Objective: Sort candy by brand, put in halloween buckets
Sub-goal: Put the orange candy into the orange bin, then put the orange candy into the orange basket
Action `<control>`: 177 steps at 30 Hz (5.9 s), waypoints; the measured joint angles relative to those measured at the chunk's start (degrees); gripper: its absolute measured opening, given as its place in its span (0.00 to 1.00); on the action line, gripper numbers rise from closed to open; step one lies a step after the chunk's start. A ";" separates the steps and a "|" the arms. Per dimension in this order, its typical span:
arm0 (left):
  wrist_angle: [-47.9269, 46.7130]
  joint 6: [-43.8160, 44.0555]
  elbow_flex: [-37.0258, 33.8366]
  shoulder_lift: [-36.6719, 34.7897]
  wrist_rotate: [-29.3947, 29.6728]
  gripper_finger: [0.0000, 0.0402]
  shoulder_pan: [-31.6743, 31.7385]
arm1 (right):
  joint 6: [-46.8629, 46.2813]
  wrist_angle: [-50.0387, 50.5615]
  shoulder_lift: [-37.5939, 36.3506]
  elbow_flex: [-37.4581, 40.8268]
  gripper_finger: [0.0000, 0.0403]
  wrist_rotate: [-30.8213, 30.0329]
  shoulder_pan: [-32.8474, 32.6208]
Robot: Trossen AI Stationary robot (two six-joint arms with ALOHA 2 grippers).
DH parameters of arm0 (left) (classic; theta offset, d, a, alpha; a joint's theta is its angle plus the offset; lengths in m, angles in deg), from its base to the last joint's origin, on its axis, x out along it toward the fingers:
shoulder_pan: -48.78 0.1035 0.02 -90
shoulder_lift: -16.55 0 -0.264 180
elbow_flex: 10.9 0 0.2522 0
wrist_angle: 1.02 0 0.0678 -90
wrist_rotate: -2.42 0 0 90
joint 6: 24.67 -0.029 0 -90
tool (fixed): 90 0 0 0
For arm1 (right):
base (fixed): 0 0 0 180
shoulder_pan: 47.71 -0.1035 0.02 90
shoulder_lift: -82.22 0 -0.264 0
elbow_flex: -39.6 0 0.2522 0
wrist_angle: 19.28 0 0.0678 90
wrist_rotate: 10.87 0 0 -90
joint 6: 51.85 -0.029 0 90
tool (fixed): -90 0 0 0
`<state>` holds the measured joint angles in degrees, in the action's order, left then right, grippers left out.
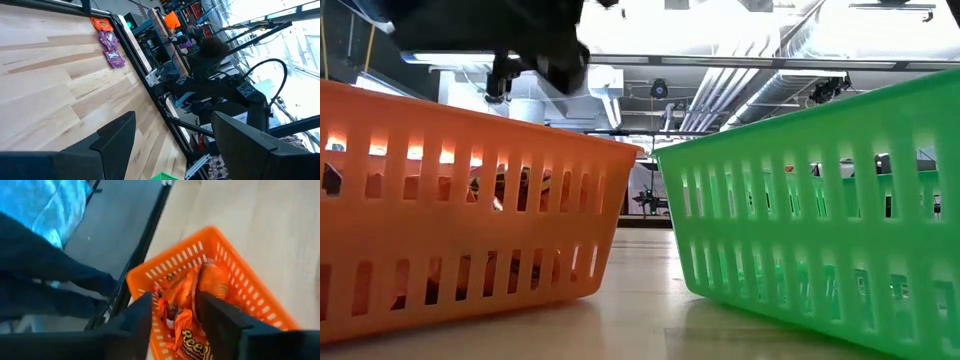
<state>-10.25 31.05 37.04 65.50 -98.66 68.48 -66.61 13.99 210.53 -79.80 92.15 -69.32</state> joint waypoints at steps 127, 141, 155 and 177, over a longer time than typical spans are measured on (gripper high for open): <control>-49.70 -75.45 25.60 53.42 10.13 0.42 18.16 | -23.85 -0.45 -58.92 56.83 0.54 -24.44 25.77; -55.68 -72.55 26.58 45.46 9.10 0.08 18.25 | -23.80 -0.04 -58.92 56.83 0.54 -24.44 25.77; -55.67 -54.24 27.12 23.05 -6.52 0.02 2.55 | -25.29 18.32 -66.23 56.81 0.54 -20.79 24.80; -24.23 9.09 29.07 45.90 1.50 0.03 -49.41 | -16.27 26.57 -68.71 56.81 0.54 -21.45 15.53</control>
<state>-34.48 40.14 66.11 111.40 -97.17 19.08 -82.88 40.55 141.81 -23.00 70.70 -53.79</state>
